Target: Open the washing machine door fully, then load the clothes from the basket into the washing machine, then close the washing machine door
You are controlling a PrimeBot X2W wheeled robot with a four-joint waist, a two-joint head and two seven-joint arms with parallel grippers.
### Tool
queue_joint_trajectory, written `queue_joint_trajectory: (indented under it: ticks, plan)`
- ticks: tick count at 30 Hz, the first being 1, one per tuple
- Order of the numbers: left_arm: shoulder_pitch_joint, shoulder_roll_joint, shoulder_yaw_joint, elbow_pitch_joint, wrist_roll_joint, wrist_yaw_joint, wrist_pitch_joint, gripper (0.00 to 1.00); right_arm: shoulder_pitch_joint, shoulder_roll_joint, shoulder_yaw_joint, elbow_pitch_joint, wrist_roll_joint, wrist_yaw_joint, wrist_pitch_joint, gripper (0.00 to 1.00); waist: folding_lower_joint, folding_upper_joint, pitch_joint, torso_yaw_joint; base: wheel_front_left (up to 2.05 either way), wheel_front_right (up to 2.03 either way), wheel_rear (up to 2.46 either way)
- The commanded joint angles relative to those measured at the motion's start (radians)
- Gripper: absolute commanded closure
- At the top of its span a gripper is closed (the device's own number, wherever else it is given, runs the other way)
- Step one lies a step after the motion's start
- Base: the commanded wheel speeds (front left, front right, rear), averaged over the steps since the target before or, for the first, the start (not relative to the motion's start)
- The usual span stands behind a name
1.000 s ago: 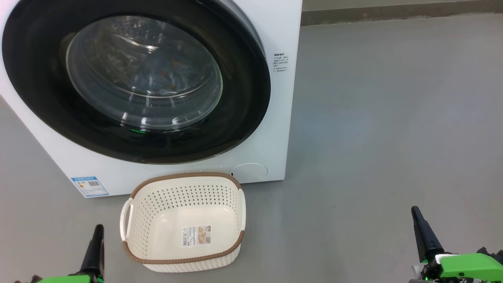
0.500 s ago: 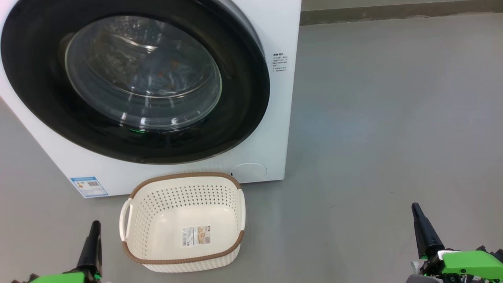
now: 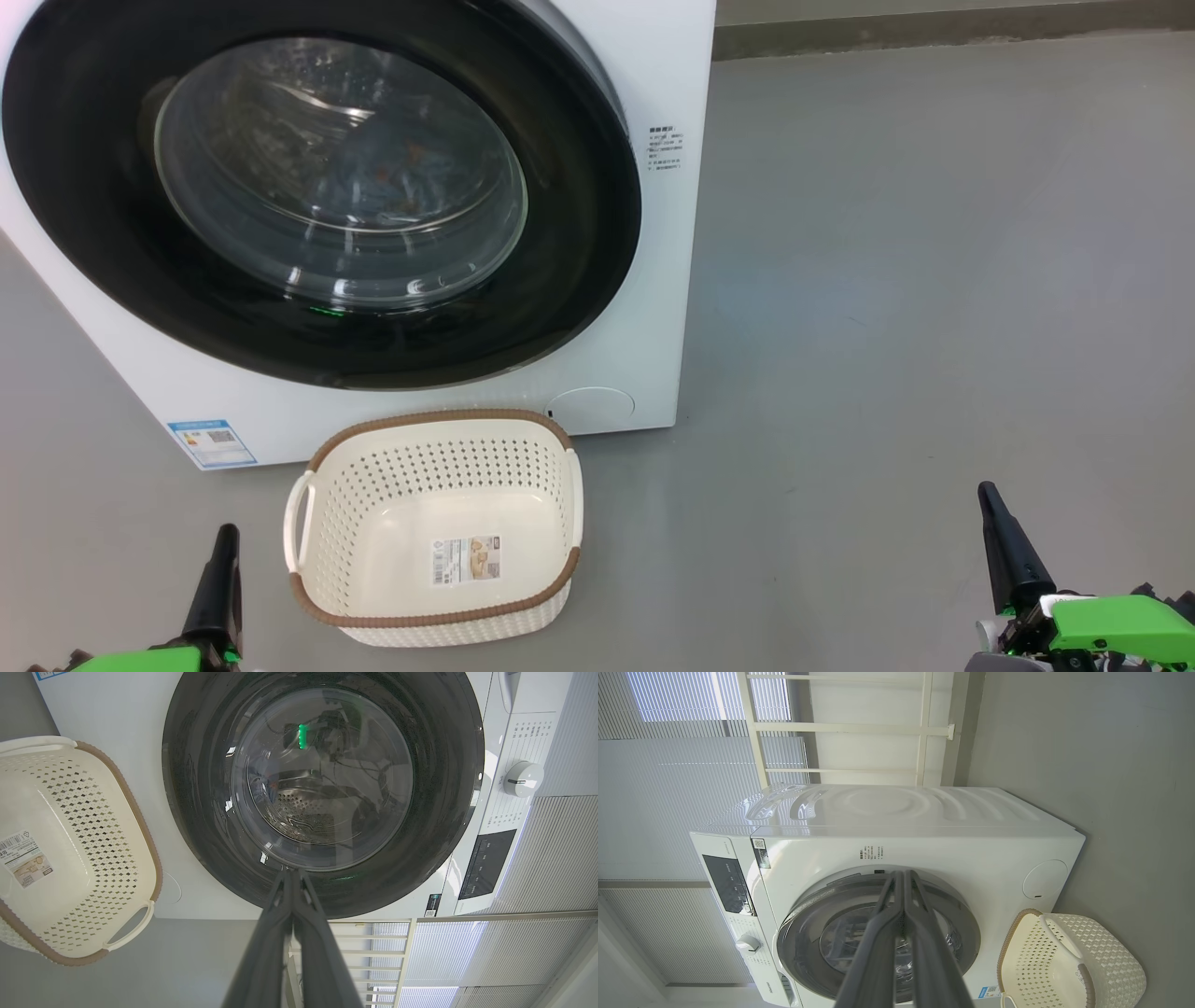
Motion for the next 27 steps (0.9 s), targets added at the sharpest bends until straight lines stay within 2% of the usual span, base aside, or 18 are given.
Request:
queue_joint_trajectory:
  ticks: [1,27]
  plan:
    - [-0.040,0.014,0.033,-0.016,-0.003,-0.012,0.008,1.00,-0.041,-0.004,0.023,-0.024,0.004,0.002,0.008,1.00,0.0000,0.0000,0.000,0.000,0.00,0.00,0.00]
    - [-0.040,0.013,0.033,-0.016,-0.003,-0.012,0.008,1.00,-0.041,-0.004,0.023,-0.024,0.004,0.002,0.008,1.00,0.0000,0.0000,0.000,0.000,0.00,0.00,0.00]
